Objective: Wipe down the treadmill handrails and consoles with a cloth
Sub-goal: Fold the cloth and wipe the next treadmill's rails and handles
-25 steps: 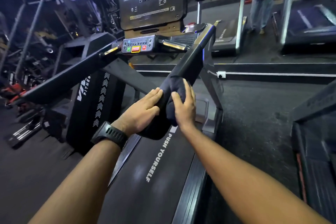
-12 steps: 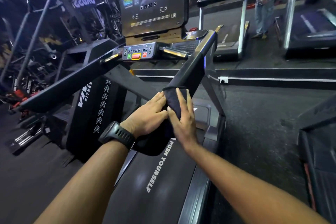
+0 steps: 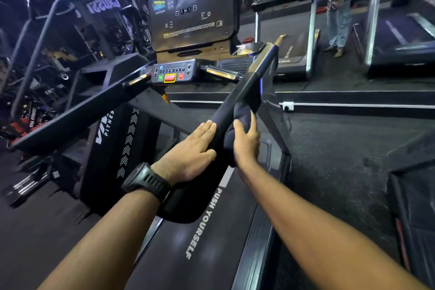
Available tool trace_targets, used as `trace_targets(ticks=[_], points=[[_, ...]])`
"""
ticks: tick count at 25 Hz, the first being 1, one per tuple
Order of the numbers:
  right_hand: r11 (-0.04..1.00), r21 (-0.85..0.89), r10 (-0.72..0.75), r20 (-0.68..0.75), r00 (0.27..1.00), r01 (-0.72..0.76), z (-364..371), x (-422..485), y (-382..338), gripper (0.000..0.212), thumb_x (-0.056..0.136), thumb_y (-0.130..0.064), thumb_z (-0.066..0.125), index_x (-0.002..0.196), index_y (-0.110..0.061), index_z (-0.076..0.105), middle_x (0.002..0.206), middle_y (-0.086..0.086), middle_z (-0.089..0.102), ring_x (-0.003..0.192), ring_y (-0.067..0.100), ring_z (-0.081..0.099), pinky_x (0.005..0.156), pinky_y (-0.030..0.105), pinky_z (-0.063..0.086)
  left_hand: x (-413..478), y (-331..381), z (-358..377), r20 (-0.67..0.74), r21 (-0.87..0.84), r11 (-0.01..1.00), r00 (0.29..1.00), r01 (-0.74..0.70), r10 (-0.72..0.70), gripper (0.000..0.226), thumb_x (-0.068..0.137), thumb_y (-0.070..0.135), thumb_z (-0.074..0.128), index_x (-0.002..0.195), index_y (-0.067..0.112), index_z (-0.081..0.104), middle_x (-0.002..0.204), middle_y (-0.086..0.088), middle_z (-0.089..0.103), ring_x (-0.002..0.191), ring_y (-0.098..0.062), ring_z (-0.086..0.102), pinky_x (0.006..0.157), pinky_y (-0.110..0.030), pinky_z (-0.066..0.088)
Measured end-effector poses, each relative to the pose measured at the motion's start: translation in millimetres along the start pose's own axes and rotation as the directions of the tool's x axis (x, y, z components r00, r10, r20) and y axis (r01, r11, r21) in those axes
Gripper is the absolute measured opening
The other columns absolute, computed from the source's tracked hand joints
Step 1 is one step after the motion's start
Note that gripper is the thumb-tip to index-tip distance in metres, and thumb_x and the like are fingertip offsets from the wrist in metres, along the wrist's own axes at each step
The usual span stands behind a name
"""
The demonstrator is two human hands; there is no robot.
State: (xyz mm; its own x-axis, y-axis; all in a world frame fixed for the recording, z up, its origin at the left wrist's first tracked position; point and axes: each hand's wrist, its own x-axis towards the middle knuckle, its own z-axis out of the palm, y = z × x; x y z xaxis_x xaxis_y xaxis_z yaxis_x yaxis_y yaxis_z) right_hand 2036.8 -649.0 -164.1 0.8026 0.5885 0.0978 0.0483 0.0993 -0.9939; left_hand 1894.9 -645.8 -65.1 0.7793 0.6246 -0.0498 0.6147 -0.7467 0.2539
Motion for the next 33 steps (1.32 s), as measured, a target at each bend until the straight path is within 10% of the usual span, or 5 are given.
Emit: trace_targets(ticks=[13,17,21,29,33], points=[[0.815,-0.037,-0.565,0.172,0.807,0.579,-11.2,31.7,18.3,0.06,0.091,-0.04,0.056,0.149,-0.028,0.045,0.162,0.006,0.029,0.149,0.02,0.027,0.121,0.028,0.022,41.8,1.0,-0.1,-0.022,-0.029,0.999,0.999,0.039,-0.039,0.072,0.094,0.011,0.047,0.157,0.017,0.013,0.164,0.009,0.001,0.148,0.001,-0.003,0.115,-0.012,-0.005],[0.999,0.017,-0.045,-0.012,0.999,0.045,-1.2,39.8,5.1,0.064,0.093,-0.042,0.051,0.153,-0.029,0.036,0.161,0.005,0.032,0.147,0.02,0.031,0.117,0.036,0.03,46.6,4.5,1.0,-0.006,-0.016,0.999,1.0,0.03,-0.03,0.074,0.094,0.011,0.047,0.158,0.018,0.011,0.165,0.008,0.001,0.148,0.002,-0.004,0.115,-0.012,-0.005],[0.822,-0.041,-0.55,0.206,0.809,0.568,-17.2,29.8,25.1,0.063,0.092,-0.044,0.053,0.152,-0.032,0.037,0.165,0.002,0.022,0.15,0.013,0.023,0.119,0.024,0.021,53.1,6.6,-0.1,-0.029,-0.003,1.0,0.999,0.022,-0.022,0.072,0.095,0.011,0.046,0.158,0.016,0.012,0.165,0.006,0.001,0.148,0.001,-0.004,0.111,-0.008,-0.007],[0.809,-0.045,-0.566,0.213,0.796,0.587,-18.8,48.4,27.6,0.064,0.091,-0.043,0.056,0.152,-0.034,0.038,0.165,0.001,0.023,0.151,0.017,0.025,0.119,0.024,0.022,62.5,11.3,0.6,-0.026,0.032,0.999,0.999,0.023,-0.022,0.073,0.095,0.011,0.047,0.158,0.015,0.01,0.165,0.005,0.0,0.149,-0.001,-0.004,0.109,-0.005,-0.009],[0.998,-0.028,-0.064,0.034,0.997,0.065,-7.6,72.2,8.6,0.062,0.097,-0.037,0.056,0.155,-0.032,0.032,0.164,0.003,0.026,0.15,0.02,0.026,0.117,0.032,0.029,68.3,12.9,1.8,-0.025,0.051,0.998,0.999,0.024,-0.022,0.074,0.094,0.013,0.047,0.158,0.017,0.01,0.165,0.006,0.001,0.148,0.001,-0.005,0.111,-0.008,-0.008]])
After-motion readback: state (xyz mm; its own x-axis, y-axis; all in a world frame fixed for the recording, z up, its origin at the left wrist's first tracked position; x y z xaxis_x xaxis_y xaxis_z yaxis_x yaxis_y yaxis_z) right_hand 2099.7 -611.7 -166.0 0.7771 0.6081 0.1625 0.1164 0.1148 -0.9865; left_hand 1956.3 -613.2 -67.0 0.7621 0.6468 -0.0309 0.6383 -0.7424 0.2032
